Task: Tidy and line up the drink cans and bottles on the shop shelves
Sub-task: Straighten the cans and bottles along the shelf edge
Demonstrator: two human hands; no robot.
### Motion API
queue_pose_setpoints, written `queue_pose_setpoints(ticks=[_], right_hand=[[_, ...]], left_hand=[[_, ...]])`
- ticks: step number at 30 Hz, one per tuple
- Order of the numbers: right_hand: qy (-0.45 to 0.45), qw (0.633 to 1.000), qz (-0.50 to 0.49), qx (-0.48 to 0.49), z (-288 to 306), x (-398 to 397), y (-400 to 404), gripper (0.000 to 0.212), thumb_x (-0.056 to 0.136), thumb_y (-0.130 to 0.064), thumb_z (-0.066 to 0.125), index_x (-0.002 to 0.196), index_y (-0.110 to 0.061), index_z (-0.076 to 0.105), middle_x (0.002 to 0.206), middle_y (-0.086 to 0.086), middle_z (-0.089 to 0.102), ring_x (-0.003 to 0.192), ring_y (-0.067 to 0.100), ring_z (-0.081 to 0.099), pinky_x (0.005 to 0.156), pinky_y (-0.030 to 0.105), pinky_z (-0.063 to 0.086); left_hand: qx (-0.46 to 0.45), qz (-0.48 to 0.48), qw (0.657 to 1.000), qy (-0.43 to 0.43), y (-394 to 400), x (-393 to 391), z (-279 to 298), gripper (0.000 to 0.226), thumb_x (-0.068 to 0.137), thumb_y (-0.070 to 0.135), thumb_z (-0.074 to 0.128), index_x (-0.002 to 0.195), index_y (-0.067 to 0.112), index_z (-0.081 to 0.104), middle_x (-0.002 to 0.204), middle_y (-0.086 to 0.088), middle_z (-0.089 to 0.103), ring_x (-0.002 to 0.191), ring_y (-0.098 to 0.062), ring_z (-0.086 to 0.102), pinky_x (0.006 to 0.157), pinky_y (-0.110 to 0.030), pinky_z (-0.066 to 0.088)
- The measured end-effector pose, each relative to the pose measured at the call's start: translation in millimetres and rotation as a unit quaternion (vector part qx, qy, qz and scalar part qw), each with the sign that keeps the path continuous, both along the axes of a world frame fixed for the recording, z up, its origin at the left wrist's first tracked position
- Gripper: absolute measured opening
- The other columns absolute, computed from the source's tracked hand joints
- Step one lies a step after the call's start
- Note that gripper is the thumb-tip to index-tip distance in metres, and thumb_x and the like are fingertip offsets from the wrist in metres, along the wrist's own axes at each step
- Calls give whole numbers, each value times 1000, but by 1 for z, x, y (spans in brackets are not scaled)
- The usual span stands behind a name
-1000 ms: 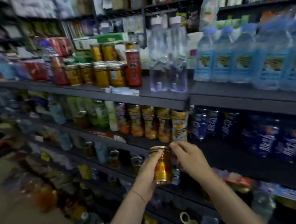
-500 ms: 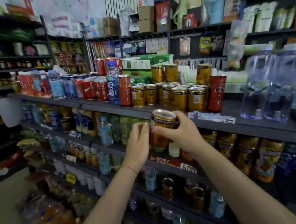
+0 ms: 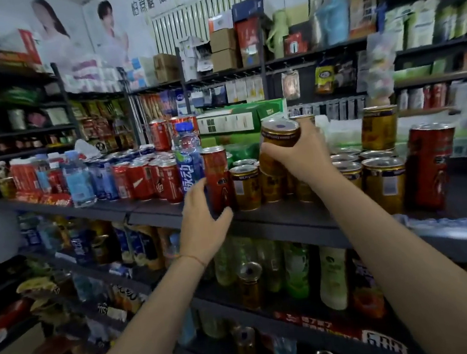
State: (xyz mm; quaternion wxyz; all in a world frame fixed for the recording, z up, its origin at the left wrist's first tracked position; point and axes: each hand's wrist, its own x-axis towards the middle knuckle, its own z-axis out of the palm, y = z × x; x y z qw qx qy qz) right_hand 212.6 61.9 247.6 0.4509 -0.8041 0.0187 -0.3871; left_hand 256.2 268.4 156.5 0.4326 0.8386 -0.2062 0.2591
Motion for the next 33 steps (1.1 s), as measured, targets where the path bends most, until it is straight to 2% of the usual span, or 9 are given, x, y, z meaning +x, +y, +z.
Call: queue_pose_setpoints(ticks=[4,9,13,16,23,28,29,31,33], right_hand=[[63,989,-82,-108,-7,8,0,64,80,-46,74,124,-16,39,81,-11,48,67,7,49,56,30,42],[151,954,-154,-208,-27,11,6,72,76,-53,73,123,-12,37,101,6,59,85,28,59,62,35,46],[175,939,-188,-229,-44,20,13,72,80,-54,70,128,-9,41,131,11,45,103,32,60,70,33,46],[150,932,-223,-245,-53,20,19,67,87,-53,66,132,-10,43,144,15,35,103,32,62,71,31,47],[111,933,-248,-238,-68,17,29,56,92,-46,64,136,-18,44,143,14,35,103,30,62,77,29,50],[119,904,-309,-270,-78,17,37,64,91,-45,65,142,-15,40,144,17,38,126,32,46,86,33,50],[91,889,-339,-296,-83,15,41,64,92,-42,64,142,-11,40,142,20,41,127,34,45,88,36,51],[-64,871,-355,-332,-97,8,55,44,93,-27,60,130,-2,54,125,21,55,112,33,55,81,35,52],[-185,873,-271,-360,-119,1,76,23,91,-13,56,108,-1,66,97,13,64,86,26,61,65,32,51]], left_hand=[[38,33,996,-77,-10,36,7,92,88,39,67,156,29,6,163,2,7,147,-23,20,111,-42,34],[-40,47,997,-55,-24,51,-13,100,84,40,74,156,21,7,155,-6,29,139,-23,34,105,-37,39],[-60,57,996,-21,-26,63,-21,96,82,42,74,154,19,15,149,-8,38,131,-27,45,99,-42,44],[-64,49,996,-35,-24,70,-20,87,83,36,74,151,18,22,143,-9,44,126,-28,49,97,-40,44],[-61,30,995,-68,-20,77,-28,81,84,37,72,148,15,28,136,-9,46,122,-27,50,94,-40,46],[-75,2,995,-62,-16,78,-30,86,86,36,72,151,11,23,146,-11,41,133,-26,42,106,-33,37],[-79,-14,995,-56,-13,77,-31,88,86,36,72,152,11,20,149,-11,38,137,-24,38,108,-29,33],[-77,-37,995,-56,-5,75,-35,85,89,34,69,153,11,18,151,-10,36,138,-21,36,109,-27,30],[-45,-23,994,-97,6,76,-44,71,90,34,64,147,9,30,140,-10,47,128,-23,45,107,-35,38]])
